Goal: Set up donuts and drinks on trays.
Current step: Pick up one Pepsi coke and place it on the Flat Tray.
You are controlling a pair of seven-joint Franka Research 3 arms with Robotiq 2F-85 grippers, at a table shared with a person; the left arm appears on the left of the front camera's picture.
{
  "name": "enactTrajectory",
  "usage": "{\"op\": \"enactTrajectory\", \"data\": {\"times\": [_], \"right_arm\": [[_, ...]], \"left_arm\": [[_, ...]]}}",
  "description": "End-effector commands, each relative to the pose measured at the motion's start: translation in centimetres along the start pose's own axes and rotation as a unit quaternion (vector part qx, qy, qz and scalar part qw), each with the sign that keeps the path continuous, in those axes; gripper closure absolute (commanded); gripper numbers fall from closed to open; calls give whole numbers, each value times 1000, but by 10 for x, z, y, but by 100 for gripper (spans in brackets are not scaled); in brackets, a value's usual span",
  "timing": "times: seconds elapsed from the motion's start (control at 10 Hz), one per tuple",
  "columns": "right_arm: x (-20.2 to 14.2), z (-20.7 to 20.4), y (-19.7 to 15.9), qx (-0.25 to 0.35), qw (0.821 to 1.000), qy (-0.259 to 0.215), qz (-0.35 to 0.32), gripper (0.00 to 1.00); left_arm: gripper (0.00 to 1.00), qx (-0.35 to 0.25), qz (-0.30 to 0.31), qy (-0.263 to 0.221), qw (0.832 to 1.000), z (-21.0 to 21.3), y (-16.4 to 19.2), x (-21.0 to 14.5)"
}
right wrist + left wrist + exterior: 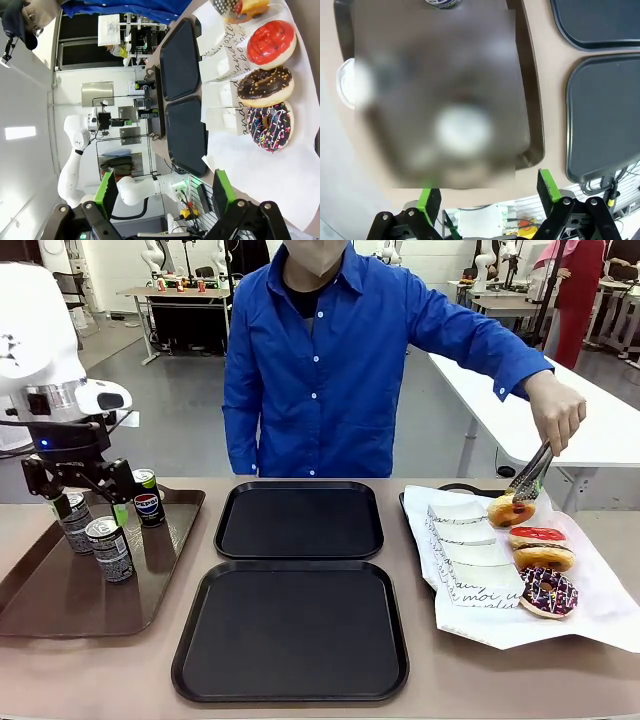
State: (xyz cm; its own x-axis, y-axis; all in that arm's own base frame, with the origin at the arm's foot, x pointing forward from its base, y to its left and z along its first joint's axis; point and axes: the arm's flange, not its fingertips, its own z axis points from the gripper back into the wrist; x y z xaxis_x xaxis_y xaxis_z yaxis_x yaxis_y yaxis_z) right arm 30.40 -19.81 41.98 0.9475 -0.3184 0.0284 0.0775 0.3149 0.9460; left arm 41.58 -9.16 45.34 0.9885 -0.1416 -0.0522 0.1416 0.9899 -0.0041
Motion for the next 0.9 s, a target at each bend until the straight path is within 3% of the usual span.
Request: {"op": "enactTrajectory", "data": {"times": [0.0,0.6,0.8], "right_arm": [[2,-2,0,5,1000,0,1,0],[2,-2,0,5,1000,0,1,0],[2,-2,0,5,1000,0,1,0]], "left_arm": [[0,-9,10,-30,999,-19,2,14],[0,27,14,-90,996,-26,8,2],[0,29,14,-86,996,-29,9,0]]}}
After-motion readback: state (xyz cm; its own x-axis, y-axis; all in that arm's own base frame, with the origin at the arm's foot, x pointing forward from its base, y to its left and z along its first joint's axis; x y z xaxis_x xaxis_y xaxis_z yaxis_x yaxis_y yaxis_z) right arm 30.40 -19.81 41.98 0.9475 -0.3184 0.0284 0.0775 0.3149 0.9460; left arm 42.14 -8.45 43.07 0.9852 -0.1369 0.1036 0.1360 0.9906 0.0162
